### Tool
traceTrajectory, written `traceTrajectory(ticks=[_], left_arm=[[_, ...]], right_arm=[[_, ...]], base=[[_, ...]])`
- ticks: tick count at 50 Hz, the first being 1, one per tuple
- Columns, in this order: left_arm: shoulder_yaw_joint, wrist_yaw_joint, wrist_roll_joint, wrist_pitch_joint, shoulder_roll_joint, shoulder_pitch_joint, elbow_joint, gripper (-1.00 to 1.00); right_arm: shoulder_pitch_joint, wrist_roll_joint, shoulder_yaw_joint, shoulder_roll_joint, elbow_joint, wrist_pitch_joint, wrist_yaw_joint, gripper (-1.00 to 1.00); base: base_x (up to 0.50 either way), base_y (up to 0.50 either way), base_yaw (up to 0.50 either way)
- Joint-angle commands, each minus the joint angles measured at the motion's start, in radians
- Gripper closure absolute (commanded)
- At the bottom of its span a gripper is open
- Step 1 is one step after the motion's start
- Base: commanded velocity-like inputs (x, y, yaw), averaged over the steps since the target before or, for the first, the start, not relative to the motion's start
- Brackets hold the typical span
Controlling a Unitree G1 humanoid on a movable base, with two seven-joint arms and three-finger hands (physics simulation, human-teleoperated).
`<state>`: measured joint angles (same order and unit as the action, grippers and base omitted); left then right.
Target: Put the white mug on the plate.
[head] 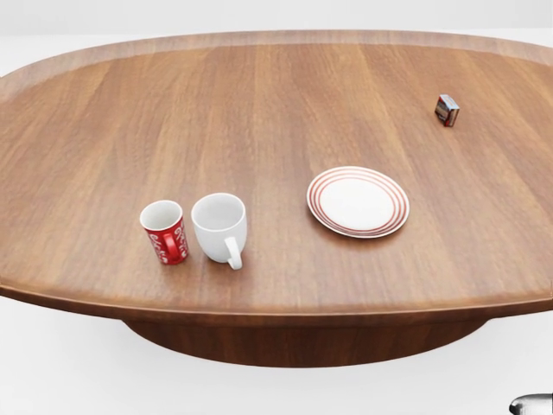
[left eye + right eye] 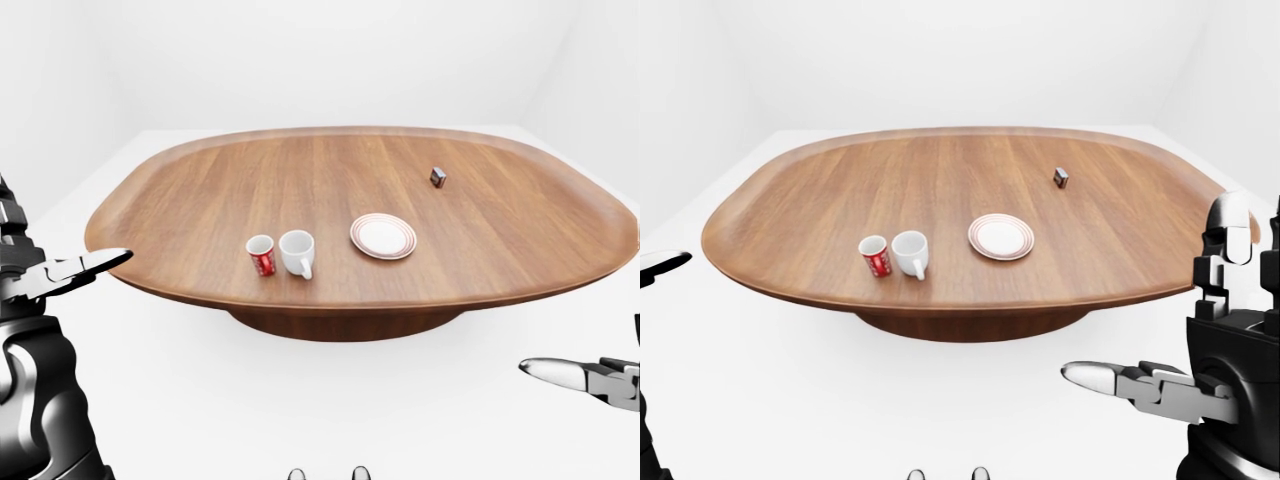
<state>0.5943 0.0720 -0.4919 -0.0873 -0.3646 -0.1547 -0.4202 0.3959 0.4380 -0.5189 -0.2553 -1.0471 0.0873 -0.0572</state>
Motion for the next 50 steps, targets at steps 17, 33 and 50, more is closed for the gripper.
traceTrajectory(ticks=[17, 33, 50], left_arm=[[0.004, 0.003, -0.006, 0.0, -0.003, -0.003, -0.009, -1.0], [-0.005, -0.001, -0.001, 0.0, 0.003, -0.002, 0.002, -1.0], [-0.008, -0.002, 0.003, 0.0, 0.002, -0.005, 0.013, -1.0]], right_arm=[[-0.003, -0.019, 0.005, 0.023, 0.0, 0.0, 0.024, -1.0], [-0.009, -0.03, -0.003, 0.051, 0.0, 0.0, 0.049, -1.0], [0.006, -0.006, -0.002, 0.026, 0.0, 0.0, 0.024, -1.0]], base=[[0.42, 0.12, 0.0], [0.42, 0.02, 0.0], [0.42, 0.0, 0.0]])
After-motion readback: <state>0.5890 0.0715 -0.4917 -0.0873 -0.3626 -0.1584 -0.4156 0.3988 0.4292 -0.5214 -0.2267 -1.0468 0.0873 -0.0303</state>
